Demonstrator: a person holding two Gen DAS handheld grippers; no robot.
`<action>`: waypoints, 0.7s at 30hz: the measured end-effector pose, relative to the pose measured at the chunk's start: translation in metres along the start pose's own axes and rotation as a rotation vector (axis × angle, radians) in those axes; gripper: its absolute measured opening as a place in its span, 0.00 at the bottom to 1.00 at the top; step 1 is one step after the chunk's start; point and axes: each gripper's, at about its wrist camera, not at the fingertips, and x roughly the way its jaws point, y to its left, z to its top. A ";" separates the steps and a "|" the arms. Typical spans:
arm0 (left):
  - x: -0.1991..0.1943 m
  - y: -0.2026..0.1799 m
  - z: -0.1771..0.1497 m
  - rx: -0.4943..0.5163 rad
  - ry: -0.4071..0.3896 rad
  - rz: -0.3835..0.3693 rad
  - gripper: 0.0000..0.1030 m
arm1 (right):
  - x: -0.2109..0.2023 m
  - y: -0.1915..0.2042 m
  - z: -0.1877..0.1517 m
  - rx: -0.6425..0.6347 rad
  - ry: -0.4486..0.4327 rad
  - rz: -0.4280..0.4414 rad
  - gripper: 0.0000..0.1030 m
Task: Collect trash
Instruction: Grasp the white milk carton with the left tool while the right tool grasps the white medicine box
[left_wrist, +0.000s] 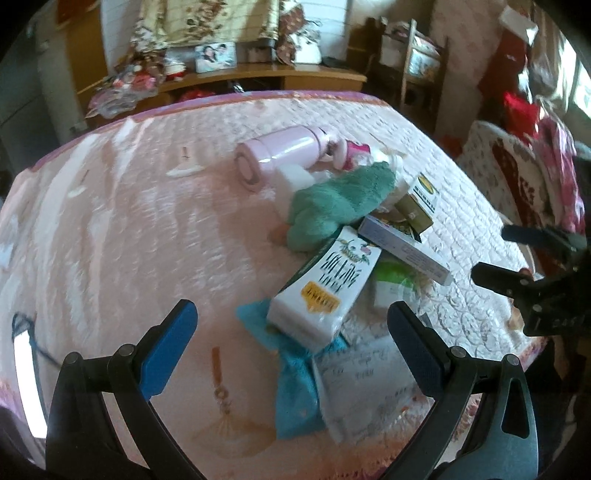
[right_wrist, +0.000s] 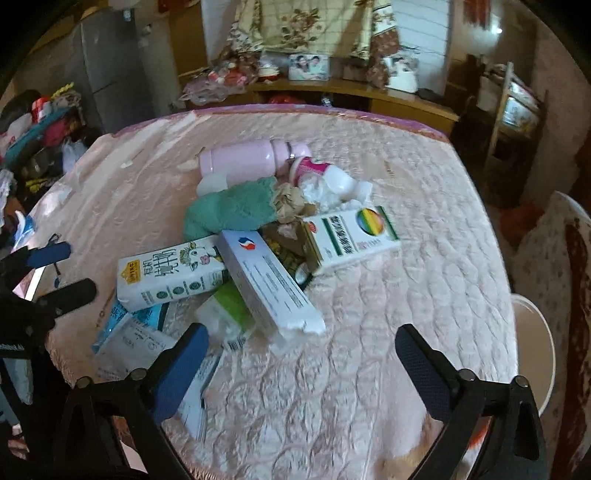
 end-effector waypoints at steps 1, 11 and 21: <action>0.007 -0.003 0.004 0.021 0.013 0.003 0.99 | 0.005 -0.001 0.003 -0.006 0.010 0.017 0.95; 0.064 -0.027 0.027 0.212 0.138 0.040 0.97 | 0.060 -0.022 0.022 -0.031 0.111 0.136 0.84; 0.086 -0.028 0.031 0.243 0.217 -0.053 0.63 | 0.095 -0.018 0.023 -0.020 0.183 0.237 0.54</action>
